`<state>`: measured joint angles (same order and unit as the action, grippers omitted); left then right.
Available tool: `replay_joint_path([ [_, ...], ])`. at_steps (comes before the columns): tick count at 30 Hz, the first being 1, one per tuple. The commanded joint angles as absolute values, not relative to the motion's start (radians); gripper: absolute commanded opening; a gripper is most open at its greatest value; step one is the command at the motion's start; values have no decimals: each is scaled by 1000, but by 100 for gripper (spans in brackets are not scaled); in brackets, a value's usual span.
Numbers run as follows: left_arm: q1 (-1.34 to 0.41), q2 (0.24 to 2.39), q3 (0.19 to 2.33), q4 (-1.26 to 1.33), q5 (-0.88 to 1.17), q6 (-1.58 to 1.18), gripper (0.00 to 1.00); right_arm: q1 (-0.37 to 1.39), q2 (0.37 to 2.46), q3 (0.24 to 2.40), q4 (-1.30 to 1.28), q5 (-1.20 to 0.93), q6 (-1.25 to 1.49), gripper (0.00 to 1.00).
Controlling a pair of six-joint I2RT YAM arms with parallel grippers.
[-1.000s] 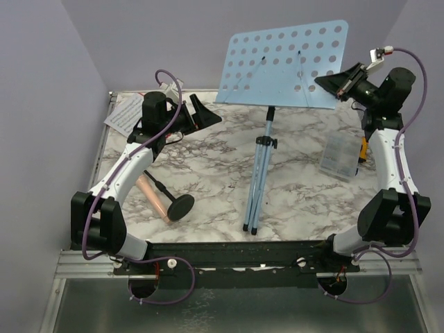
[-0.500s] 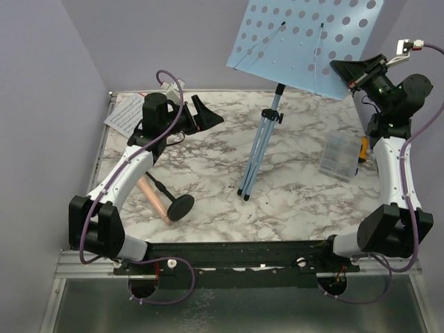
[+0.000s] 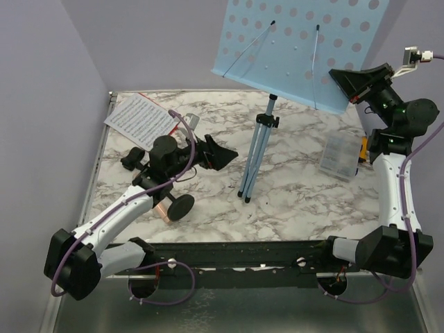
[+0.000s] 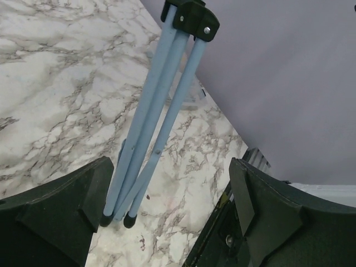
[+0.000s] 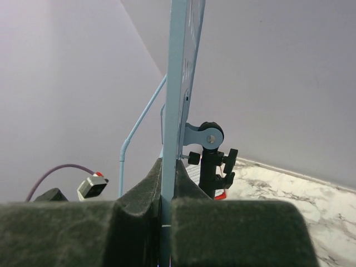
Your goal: Set up the instrument practice props
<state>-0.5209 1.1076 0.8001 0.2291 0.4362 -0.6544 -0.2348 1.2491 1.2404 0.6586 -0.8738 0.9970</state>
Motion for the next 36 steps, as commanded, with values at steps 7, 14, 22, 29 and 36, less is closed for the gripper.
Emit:
replay_joint_path([
  [7,-716,1141,824,446,215,-675,91,-231,1140,1240,1118,-979,1034,1],
  [14,-718,931,831,352,311,-685,96,-231,1103,1199,1157,-1037,1057,1],
  [22,-716,668,994,-171,-36,-578,99,-230,1060,1144,1190,-1095,1079,1],
  [29,-715,763,1217,-347,-240,-640,99,-230,1042,1121,1245,-1136,1128,0],
  [36,-716,722,980,-168,60,-602,99,-230,1041,1113,1263,-1132,1172,1],
])
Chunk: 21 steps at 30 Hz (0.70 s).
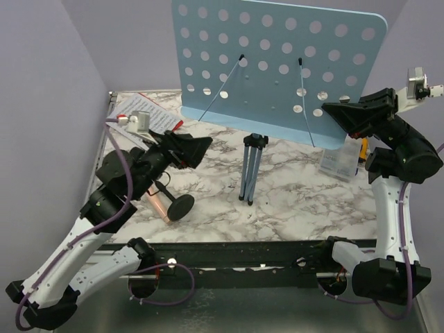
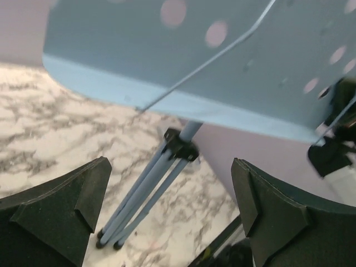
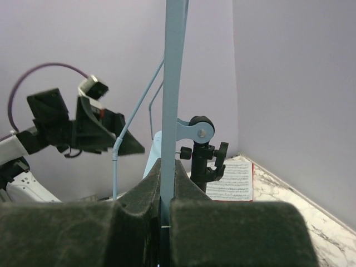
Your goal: Set up the instrument practice props
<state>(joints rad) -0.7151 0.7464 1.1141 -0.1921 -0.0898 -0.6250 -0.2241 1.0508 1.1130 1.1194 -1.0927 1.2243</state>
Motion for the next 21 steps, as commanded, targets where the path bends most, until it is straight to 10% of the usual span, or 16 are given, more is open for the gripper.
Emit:
replay_joint_path([
  [1,-716,704,952,-139,80,-609,99,-230,1039,1115,1266,-1129,1178,1],
  [21,-778,1094,618,1017,130,-389,95,-230,998,1164,1180,-1064,1199,1],
])
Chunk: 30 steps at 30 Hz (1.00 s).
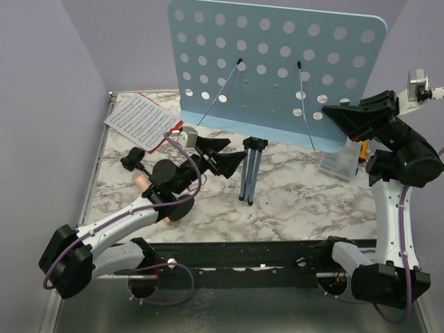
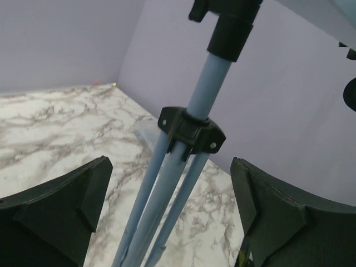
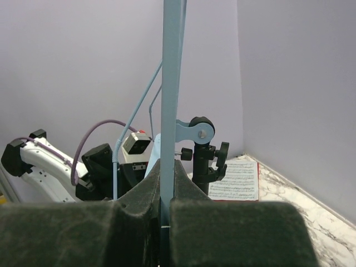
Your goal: Set up the instrument practice props
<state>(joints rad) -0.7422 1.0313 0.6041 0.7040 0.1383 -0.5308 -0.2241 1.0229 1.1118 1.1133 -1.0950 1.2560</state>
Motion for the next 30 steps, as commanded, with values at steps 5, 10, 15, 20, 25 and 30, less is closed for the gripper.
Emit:
replay_joint_path([
  [5,-826,1170,673,1096,120,-308,85,-230,998,1161,1180,-1059,1196,1],
  [10,-908,1249,724,1124,14,-186,77,-230,998,1159,1190,-1052,1203,1],
  [15,-976,1344,774,1197,-203,-82,69,-230,997,1159,1192,-1050,1203,1],
  [20,-1050,1462,851,1293,-390,71,63,-230,995,1156,1196,-1047,1209,1],
  [25,-1085,1586,965,1387,-531,215,51,-230,984,1147,1192,-1049,1207,1],
  [30,-1095,1636,1022,1405,-552,268,50,-230,964,1147,1149,-1067,1181,1],
])
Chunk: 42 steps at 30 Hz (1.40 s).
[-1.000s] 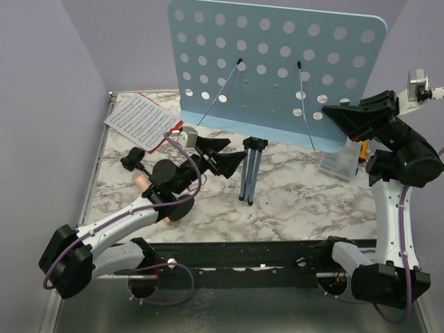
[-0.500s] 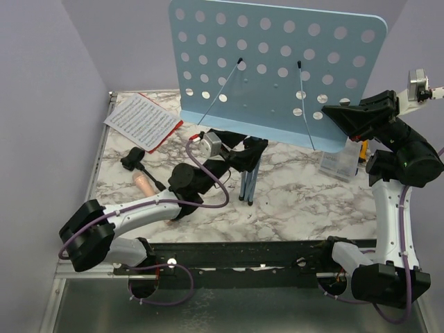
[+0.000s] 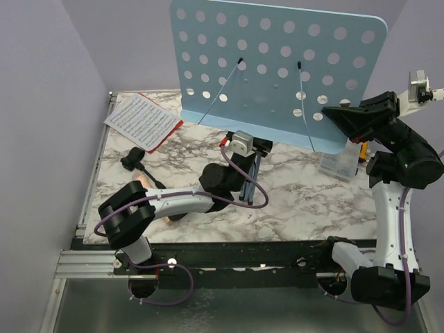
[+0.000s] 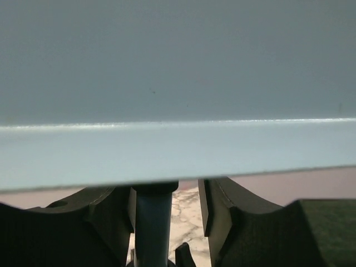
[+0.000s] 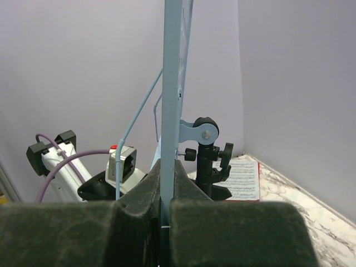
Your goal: Set up the instrument practice props
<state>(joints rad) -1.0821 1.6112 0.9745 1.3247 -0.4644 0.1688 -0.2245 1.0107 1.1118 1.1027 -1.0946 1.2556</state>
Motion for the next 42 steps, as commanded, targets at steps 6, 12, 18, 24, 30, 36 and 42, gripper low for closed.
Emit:
replay_joint_path([
  [6,-1099,1631,1061,1361,-539,336,0,-230,914,1133,1004,-1072,1104,1],
  [12,-1099,1562,1014,1306,-522,361,0,-230,821,1321,44,-814,724,78],
  [18,-1103,1509,970,1250,-549,354,0,-230,742,1465,-464,-315,533,100],
  [24,-1102,1478,938,1190,-556,344,0,-200,666,1495,-612,50,506,100],
  [30,-1099,1450,896,1177,-596,368,0,-172,555,1301,-668,347,488,99],
  [36,-1098,1419,884,1132,-589,317,0,-165,504,834,-465,-122,350,100],
  [42,-1098,1402,870,1118,-622,315,0,-164,581,548,-125,-590,522,88],
])
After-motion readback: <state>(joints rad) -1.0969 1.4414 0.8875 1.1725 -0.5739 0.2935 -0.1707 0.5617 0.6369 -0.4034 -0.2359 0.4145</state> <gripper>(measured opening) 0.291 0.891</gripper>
